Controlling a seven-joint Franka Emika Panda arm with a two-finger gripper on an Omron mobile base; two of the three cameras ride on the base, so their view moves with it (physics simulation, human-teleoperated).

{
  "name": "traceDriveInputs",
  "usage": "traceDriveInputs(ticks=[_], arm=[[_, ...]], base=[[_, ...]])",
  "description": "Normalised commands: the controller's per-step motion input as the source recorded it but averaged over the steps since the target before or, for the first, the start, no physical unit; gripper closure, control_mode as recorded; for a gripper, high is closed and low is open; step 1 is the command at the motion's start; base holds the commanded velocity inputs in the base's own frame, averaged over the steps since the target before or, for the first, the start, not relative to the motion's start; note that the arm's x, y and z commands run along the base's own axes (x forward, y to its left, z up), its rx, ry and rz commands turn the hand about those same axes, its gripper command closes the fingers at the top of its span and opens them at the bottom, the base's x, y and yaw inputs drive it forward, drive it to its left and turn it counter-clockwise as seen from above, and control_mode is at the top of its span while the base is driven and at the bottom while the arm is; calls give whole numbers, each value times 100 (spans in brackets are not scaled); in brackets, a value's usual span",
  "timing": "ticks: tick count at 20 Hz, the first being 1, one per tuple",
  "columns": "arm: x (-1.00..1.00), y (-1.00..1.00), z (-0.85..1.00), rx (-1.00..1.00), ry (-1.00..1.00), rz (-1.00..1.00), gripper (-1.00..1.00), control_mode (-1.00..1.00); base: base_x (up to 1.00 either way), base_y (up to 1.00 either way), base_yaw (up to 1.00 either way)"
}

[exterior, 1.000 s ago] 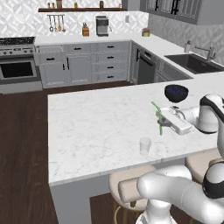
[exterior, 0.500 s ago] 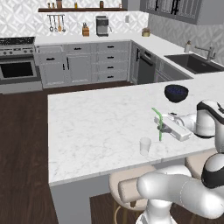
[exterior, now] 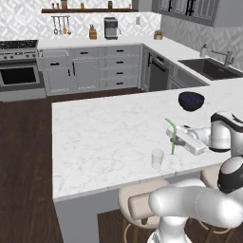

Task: Take a straw from the drawer in front and place it inside the glass cup on the dining counter.

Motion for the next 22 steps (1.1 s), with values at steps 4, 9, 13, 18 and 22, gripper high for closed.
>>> traceDriveInputs(ticks=[4, 9, 13, 18, 22], arm=[[29, -12, -1, 3, 3, 3, 100, -100], [17, -7, -4, 1, 4, 4, 100, -100], [0, 0, -14, 0, 2, 4, 100, -100], [2, 0, -15, 0, 3, 4, 100, -100], [5, 0, -11, 0, 2, 4, 100, -100]], base=[[0, 0, 0], [0, 0, 0], [0, 0, 0], [0, 0, 0], [0, 0, 0]])
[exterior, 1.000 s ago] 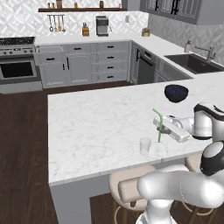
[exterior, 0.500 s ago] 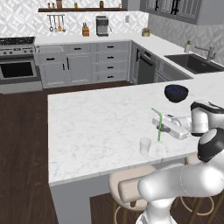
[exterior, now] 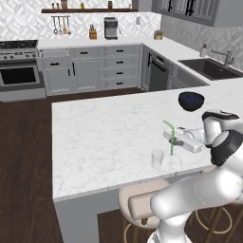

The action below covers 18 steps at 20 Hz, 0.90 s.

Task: Take a straw from the drawer in front and place it inside the glass cup on the dining counter.

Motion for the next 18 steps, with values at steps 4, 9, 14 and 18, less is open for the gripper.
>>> traceDriveInputs(ticks=[4, 9, 14, 18], arm=[[0, 0, -12, 0, 1, 4, 100, -100], [3, 1, -5, 0, 0, 2, 100, -100], [6, 4, -1, 0, 0, 2, 100, -100], [0, 5, 0, 0, 0, 2, 100, -100]], base=[[0, 0, 0], [0, 0, 0], [0, 0, 0], [0, 0, 0]])
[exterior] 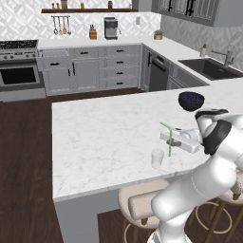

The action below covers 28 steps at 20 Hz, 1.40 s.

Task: Take a straw from the drawer in front and place it inside the glass cup on the dining counter.

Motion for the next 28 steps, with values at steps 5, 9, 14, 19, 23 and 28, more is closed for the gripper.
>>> traceDriveInputs(ticks=[5, 9, 14, 19, 23, 28], arm=[[4, 0, 0, 0, 0, 4, 100, -100], [17, 0, 0, 0, 0, 7, 100, -100], [14, 0, -2, 0, 0, 8, 100, -100], [8, 0, -16, 0, 0, 8, 100, -100], [5, 0, -20, 0, 0, 8, 100, -100], [2, 0, -8, 0, -2, 8, 100, -100]], base=[[0, 0, 0], [0, 0, 0], [0, 0, 0], [0, 0, 0], [0, 0, 0], [0, 0, 0]])
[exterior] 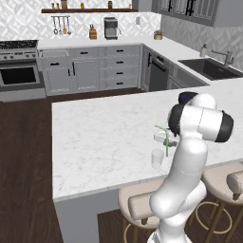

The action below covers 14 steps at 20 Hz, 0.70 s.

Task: Take a straw from the drawer in front and place it inside the glass cup on the dining counter.

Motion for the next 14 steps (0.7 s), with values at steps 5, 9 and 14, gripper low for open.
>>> traceDriveInputs(ticks=[5, 9, 14], arm=[[3, 1, -4, 0, -2, 7, 100, -100], [9, 4, -10, 0, -1, 7, 100, -100], [-1, 9, 12, 0, -1, 5, 100, -100]], base=[[0, 0, 0], [0, 0, 0], [0, 0, 0]])
